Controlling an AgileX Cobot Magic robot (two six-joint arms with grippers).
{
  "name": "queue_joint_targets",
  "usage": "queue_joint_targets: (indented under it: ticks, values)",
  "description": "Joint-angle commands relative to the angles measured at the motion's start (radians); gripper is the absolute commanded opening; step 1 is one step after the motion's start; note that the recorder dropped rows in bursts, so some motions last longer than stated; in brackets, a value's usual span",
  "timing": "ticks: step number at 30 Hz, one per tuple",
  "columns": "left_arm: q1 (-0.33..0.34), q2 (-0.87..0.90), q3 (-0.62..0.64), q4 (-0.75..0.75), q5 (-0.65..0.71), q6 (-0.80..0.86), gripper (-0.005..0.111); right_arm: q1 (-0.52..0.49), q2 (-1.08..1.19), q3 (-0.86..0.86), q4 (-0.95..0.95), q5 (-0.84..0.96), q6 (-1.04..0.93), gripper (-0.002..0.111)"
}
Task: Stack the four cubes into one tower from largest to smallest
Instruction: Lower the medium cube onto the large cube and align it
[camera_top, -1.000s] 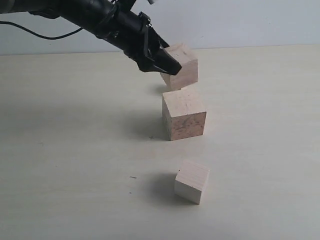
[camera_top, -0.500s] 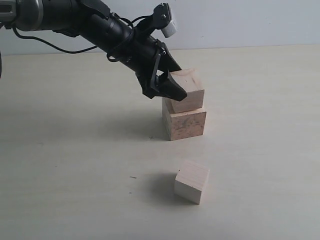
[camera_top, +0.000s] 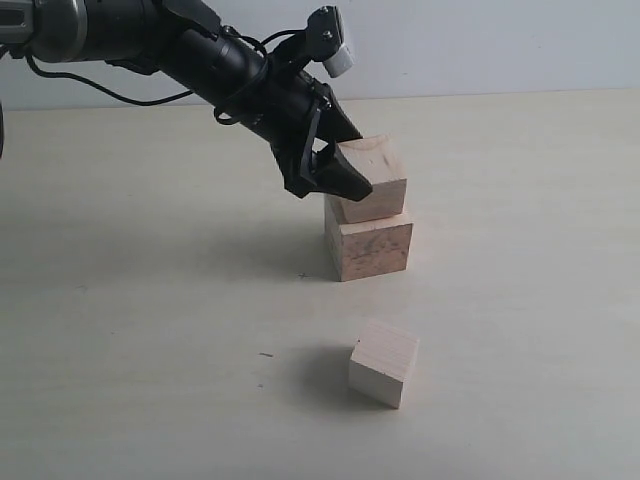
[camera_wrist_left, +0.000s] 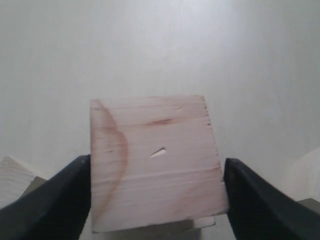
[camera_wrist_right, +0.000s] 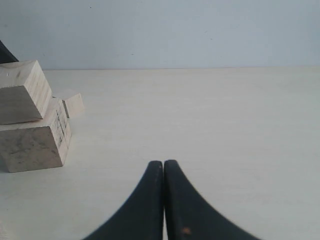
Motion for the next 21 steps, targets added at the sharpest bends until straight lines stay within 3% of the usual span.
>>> queue_joint_targets:
  ticks: [1, 7, 10, 15, 17, 21]
  values:
    - [-0.003, 0.004, -0.007, -0.010, -0.004, 0.004, 0.000, -0.006, -0.006, 0.002, -0.004, -0.002, 0.002, 0.000]
    - [-0.003, 0.004, -0.007, -0.010, -0.004, 0.004, 0.003, -0.006, -0.006, 0.002, -0.004, -0.002, 0.002, 0.000]
    - [-0.003, 0.004, -0.007, -0.010, -0.004, 0.002, 0.019, -0.006, -0.006, 0.002, -0.004, -0.002, 0.002, 0.000]
    - [-0.003, 0.004, -0.007, -0.018, -0.004, -0.004, 0.059, -0.006, -0.006, 0.002, -0.004, -0.002, 0.002, 0.000]
    - [-0.003, 0.004, -0.007, -0.036, -0.004, -0.007, 0.067, -0.006, -0.006, 0.002, -0.004, -0.002, 0.002, 0.000]
    - [-0.003, 0.004, -0.007, -0.077, -0.004, -0.007, 0.067, -0.006, -0.006, 0.002, -0.004, -0.002, 0.002, 0.000]
